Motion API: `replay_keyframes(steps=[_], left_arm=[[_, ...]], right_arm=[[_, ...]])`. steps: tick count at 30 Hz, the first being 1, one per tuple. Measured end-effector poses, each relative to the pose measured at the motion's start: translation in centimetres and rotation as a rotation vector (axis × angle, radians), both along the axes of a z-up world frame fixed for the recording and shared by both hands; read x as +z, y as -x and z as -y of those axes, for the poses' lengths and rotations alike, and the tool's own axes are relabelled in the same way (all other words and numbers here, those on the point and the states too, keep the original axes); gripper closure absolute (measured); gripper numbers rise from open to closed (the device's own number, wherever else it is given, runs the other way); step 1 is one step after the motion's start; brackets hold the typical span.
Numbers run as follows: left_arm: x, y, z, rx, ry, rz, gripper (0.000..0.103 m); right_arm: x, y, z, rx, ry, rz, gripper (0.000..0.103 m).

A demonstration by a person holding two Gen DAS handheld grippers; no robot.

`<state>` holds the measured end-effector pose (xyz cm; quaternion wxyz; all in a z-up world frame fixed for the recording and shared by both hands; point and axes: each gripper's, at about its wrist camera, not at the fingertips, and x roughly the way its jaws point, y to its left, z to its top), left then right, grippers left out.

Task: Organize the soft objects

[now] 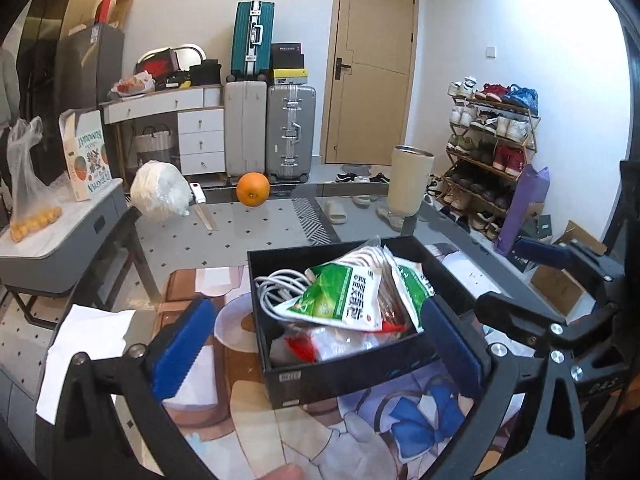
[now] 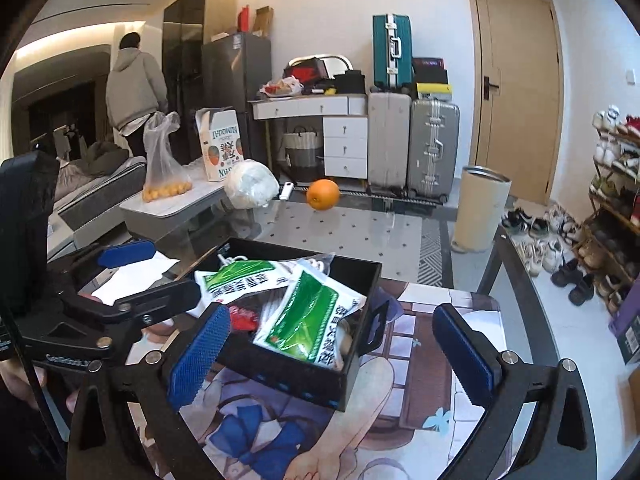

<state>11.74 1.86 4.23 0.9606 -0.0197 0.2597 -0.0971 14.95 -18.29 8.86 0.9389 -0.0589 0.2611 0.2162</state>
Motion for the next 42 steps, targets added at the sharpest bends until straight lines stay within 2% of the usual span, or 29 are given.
replay_keyframes(steps=[5,12,17,23,28,42], left_arm=[[-0.6,0.8,-0.4,0.014,0.032,0.002,0.000],[-1.3,1.5,-0.4,0.049,0.004,0.028,0.000],[-1.9,1.2,-0.8,0.066,0.018,0.025,0.000],[-2.7,0.9,-0.8,0.079,0.008,0.022,0.000],[-2.7,1.0,-1.3,0.099,0.031,0.028,0.000],[-2.8,0.7,-1.9,0.142,0.013,0.017,0.000]], right_arm=[[0.0,1.4,-0.1,0.018,0.003,0.028,0.001],[-0.5,2.4,0.1,0.034,-0.021,0.072,0.001],[-0.7,2.3,0.3,0.054,-0.053,0.077,0.001],[-1.1,1.9,0.2,0.045,-0.040,0.077,0.001],[-1.3,1.8,0.1,0.039,-0.045,0.081,0.001],[-2.3,1.0,0.3,0.010,-0.043,0.080,0.001]])
